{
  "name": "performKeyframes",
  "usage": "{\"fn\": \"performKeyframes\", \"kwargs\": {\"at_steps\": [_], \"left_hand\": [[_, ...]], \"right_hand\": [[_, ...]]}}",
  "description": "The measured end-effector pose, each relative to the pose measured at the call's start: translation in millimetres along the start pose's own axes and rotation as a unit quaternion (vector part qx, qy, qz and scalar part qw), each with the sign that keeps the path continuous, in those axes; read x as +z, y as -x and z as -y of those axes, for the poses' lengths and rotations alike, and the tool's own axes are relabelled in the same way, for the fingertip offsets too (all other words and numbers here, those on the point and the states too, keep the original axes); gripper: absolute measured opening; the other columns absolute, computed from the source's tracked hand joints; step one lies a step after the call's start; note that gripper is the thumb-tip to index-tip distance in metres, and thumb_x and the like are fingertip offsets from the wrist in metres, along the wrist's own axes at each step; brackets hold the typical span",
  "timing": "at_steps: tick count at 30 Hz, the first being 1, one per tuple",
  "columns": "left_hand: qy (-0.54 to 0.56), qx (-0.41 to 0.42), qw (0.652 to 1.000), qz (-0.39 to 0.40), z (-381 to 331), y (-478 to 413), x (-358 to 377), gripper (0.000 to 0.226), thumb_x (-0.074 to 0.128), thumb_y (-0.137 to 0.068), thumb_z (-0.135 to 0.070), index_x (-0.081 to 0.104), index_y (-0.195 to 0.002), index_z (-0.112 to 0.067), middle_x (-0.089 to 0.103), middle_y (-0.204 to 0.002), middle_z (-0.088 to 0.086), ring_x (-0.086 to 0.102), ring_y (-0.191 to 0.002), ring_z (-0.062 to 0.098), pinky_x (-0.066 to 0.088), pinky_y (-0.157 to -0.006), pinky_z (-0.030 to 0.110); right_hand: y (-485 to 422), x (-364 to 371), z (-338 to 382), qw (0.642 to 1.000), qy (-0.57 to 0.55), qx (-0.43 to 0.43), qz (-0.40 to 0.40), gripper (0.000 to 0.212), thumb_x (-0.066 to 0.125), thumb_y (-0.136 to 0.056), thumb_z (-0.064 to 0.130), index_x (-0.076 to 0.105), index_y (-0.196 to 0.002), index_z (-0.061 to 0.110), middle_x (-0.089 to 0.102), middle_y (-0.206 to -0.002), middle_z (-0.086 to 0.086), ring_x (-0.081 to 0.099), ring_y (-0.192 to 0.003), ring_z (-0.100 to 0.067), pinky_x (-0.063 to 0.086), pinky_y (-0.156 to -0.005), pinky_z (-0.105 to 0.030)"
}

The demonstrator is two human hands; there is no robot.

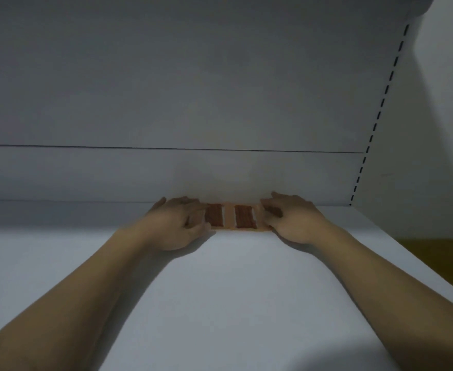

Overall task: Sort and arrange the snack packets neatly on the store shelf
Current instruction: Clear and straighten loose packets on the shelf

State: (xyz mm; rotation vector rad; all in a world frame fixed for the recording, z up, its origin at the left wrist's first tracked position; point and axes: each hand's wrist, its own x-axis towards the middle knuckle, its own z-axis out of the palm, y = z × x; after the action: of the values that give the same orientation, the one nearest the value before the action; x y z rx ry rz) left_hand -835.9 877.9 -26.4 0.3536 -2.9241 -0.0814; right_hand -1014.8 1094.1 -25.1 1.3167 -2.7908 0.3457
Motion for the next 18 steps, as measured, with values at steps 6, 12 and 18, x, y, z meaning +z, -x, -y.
{"fn": "performKeyframes", "kwargs": {"at_steps": [6, 12, 18], "left_hand": [[-0.022, -0.049, 0.998, -0.039, -20, 7, -18, 0.056, 0.045, -0.094, -0.061, 0.046, -0.144, -0.035, 0.049, -0.147, -0.008, 0.047, -0.132, 0.018, 0.037, -0.108, 0.031], [-0.045, -0.115, 0.990, -0.074, -26, 40, -48, 0.062, 0.048, -0.094, -0.060, 0.041, -0.148, -0.031, 0.047, -0.150, -0.005, 0.047, -0.133, 0.020, 0.038, -0.106, 0.032], [-0.062, -0.185, 0.975, -0.105, -6, 96, -87, 0.063, 0.049, -0.094, -0.059, 0.038, -0.149, -0.031, 0.045, -0.152, -0.002, 0.047, -0.133, 0.023, 0.039, -0.104, 0.036]], "right_hand": [[2, -7, 23, 0.998, -0.029, -0.031, -0.042, 0.066, 0.044, -0.094, 0.063, 0.029, -0.153, 0.037, 0.013, -0.165, 0.002, 0.016, -0.150, -0.022, 0.014, -0.121, -0.045], [-4, -25, 53, 0.994, -0.021, -0.089, -0.066, 0.069, 0.040, -0.093, 0.068, 0.028, -0.153, 0.038, 0.011, -0.166, 0.000, 0.013, -0.151, -0.024, 0.010, -0.122, -0.046], [-11, -44, 127, 0.979, 0.000, -0.194, -0.061, 0.073, 0.043, -0.092, 0.066, 0.018, -0.155, 0.038, 0.006, -0.166, 0.001, 0.006, -0.152, -0.024, 0.002, -0.120, -0.049]]}}
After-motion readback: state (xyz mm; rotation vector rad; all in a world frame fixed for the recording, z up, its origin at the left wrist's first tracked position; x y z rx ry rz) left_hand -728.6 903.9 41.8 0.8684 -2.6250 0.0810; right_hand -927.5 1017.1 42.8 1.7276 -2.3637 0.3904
